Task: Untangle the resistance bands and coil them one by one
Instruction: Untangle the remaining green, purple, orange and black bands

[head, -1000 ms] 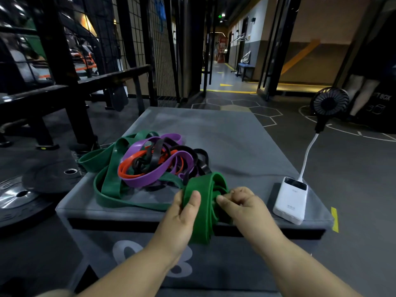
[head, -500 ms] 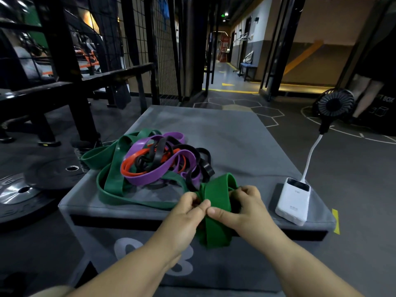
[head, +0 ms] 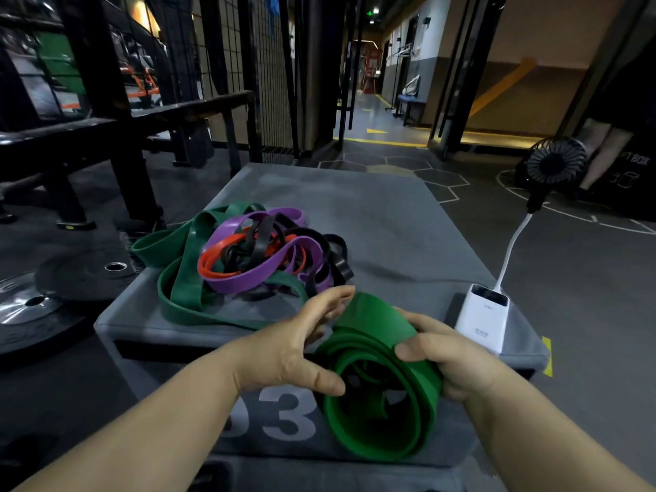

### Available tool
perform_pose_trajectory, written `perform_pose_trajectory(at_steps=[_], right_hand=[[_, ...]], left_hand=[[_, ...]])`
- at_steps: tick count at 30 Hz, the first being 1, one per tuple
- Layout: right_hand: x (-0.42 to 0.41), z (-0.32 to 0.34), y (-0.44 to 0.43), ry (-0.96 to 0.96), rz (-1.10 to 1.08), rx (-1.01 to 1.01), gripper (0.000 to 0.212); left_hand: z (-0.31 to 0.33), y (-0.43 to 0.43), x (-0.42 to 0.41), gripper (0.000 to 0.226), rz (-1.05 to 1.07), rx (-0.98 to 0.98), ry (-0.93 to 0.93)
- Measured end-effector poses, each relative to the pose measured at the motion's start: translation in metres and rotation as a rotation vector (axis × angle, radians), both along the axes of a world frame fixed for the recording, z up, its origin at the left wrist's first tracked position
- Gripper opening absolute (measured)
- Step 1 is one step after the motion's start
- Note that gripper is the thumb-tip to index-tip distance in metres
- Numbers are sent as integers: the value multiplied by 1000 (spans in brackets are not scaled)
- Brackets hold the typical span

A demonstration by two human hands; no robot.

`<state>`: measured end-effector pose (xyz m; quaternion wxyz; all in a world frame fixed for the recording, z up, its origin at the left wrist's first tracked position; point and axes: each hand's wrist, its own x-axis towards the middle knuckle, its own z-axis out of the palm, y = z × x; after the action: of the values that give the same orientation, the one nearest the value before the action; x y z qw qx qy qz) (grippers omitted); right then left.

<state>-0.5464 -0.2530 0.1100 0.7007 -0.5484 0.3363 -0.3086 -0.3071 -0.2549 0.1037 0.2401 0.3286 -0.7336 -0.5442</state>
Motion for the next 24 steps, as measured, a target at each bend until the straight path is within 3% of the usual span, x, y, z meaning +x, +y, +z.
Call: perform_pose_trajectory(at_steps=[4, 7, 11, 14, 17, 24], right_hand=[[2, -1, 1, -127, 91, 51, 84], [3, -1, 2, -128, 140, 57, 83], [-3, 6, 0, -149, 133, 38, 81], [-2, 12, -1, -113, 189, 7, 93], [-1, 14, -2, -3, 108, -21, 109], [0, 18, 1, 234, -75, -193, 64]], left_hand=[[4, 4, -2, 102, -35, 86, 90], [2, 3, 0, 101, -7, 1, -14], [7, 2, -2, 67, 150, -131, -62], [4, 4, -6, 54, 225, -244, -77], [0, 7, -11, 55, 309, -307, -89], [3, 13, -16, 67, 356, -358, -207]])
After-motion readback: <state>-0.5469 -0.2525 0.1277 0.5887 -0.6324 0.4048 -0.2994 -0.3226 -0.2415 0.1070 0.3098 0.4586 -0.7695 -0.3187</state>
